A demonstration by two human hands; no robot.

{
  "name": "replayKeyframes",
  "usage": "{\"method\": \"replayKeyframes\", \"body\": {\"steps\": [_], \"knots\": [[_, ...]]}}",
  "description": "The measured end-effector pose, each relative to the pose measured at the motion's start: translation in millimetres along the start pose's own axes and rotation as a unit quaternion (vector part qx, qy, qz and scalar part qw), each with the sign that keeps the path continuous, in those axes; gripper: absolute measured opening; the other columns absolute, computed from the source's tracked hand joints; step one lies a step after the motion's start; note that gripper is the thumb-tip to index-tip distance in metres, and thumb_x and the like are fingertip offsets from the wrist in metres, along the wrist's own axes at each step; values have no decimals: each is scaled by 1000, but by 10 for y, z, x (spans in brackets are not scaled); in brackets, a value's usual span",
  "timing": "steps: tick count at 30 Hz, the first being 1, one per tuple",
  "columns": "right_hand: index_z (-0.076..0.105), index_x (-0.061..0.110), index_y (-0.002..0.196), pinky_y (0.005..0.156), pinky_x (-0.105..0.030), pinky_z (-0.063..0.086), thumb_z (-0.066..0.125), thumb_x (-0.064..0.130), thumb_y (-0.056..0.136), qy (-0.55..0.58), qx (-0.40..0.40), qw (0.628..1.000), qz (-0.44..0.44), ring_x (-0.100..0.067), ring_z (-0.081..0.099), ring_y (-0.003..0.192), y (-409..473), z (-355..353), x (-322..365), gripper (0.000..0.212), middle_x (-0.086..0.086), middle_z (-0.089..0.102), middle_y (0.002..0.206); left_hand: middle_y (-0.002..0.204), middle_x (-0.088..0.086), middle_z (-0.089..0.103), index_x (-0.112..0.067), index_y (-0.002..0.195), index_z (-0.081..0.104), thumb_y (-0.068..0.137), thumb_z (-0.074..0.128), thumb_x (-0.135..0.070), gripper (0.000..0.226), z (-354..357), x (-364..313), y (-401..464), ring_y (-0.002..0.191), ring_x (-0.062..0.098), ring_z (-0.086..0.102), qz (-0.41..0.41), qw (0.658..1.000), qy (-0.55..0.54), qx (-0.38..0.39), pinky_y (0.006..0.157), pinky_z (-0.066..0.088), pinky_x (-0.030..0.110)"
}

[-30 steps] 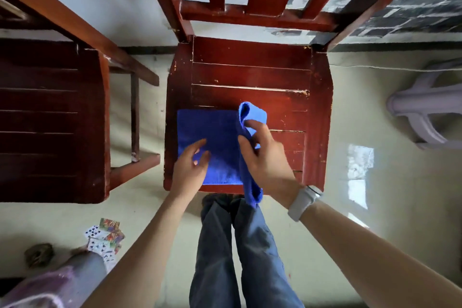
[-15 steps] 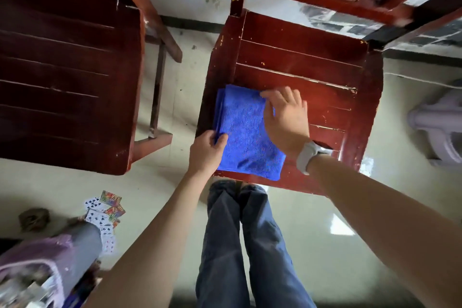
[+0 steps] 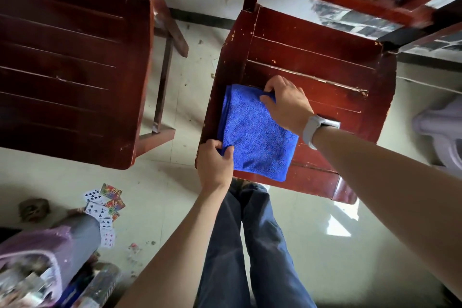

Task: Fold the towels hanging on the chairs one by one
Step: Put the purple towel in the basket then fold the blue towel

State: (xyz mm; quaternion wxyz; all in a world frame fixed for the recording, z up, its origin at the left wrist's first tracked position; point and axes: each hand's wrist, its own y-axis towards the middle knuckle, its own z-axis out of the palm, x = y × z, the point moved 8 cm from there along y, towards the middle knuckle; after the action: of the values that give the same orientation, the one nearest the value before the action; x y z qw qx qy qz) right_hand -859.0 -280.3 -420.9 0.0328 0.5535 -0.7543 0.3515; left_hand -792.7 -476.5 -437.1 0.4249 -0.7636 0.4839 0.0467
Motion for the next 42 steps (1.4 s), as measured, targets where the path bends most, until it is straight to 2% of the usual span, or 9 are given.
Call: {"method": "replayKeyframes", "body": {"steps": [5, 12, 15, 18, 23, 27, 32, 39, 42], "knots": [[47, 8, 106, 88, -33, 29, 46, 23, 93, -30, -37, 998, -29, -26, 47, 103, 21, 17, -3, 20, -8, 54, 110, 63, -4, 47, -10, 75, 48, 83, 59, -13, 15, -48, 177, -18, 71, 23, 47, -51, 995, -90, 12, 61, 28, 24], [51, 14, 122, 90, -41, 30, 46, 29, 91, -72, -104, 990, -69, -28, 48, 108, -106, -51, 90, 34, -9, 53, 120, 69, -4, 53, -16, 74, 49, 81, 62, -11, 15, -61, 191, 56, 73, 20, 53, -73, 991, -105, 46, 71, 39, 26], [53, 12, 124, 102, -52, 31, 46, 21, 87, -187, -160, 961, -123, -30, 52, 115, -374, 2, 123, 39, -12, 57, 123, 67, -9, 56, -19, 68, 51, 84, 63, -18, 19, -86, 105, 75, 65, 7, 52, -38, 992, -105, 57, 66, 38, 25], [47, 15, 132, 105, -63, 24, 42, 30, 85, -271, -97, 951, -114, -35, 40, 131, -512, 322, 87, 49, -17, 44, 140, 67, -6, 58, -19, 65, 50, 83, 62, -13, 22, -140, 172, 81, 66, 5, 54, -44, 988, -148, 31, 63, 40, 19], [36, 22, 139, 107, -63, 15, 32, 43, 87, -283, -42, 953, -104, -37, 31, 136, -459, 579, 45, 56, -15, 33, 148, 71, -1, 57, -18, 70, 49, 84, 60, -5, 22, -138, 247, 119, 66, 2, 54, -33, 985, -165, 32, 61, 42, 8], [31, 24, 141, 108, -63, 14, 29, 45, 88, -281, -30, 952, -118, -35, 29, 138, -423, 591, -7, 57, -12, 32, 149, 90, 7, 58, -11, 94, 50, 82, 56, 3, 19, -83, 128, 140, 77, 13, 56, -12, 989, -137, 59, 74, 45, 23], [38, 19, 138, 110, -61, 18, 35, 33, 90, -253, -74, 946, -190, -28, 30, 138, -660, 505, 87, 51, -11, 33, 149, 104, 1, 57, -12, 127, 44, 87, 59, -28, 45, -57, -316, 354, 93, 12, 55, -21, 984, -152, 86, 83, 41, 25], [38, 25, 138, 110, -59, 10, 33, 41, 85, -282, -15, 926, -252, -29, 29, 139, -1044, 887, 52, 55, -11, 31, 150, 98, 9, 68, -9, 107, 63, 83, 63, -28, 30, 18, -794, 783, 91, 21, 62, 71, 994, -78, 22, 83, 47, 29], [35, 26, 139, 111, -58, 9, 32, 42, 86, -285, -2, 922, -261, -28, 28, 139, -1061, 954, 50, 55, -9, 31, 150, 95, 8, 66, -5, 105, 64, 84, 61, -15, 23, -22, -745, 841, 77, 5, 58, 83, 991, -101, -3, 80, 46, 24]]}}
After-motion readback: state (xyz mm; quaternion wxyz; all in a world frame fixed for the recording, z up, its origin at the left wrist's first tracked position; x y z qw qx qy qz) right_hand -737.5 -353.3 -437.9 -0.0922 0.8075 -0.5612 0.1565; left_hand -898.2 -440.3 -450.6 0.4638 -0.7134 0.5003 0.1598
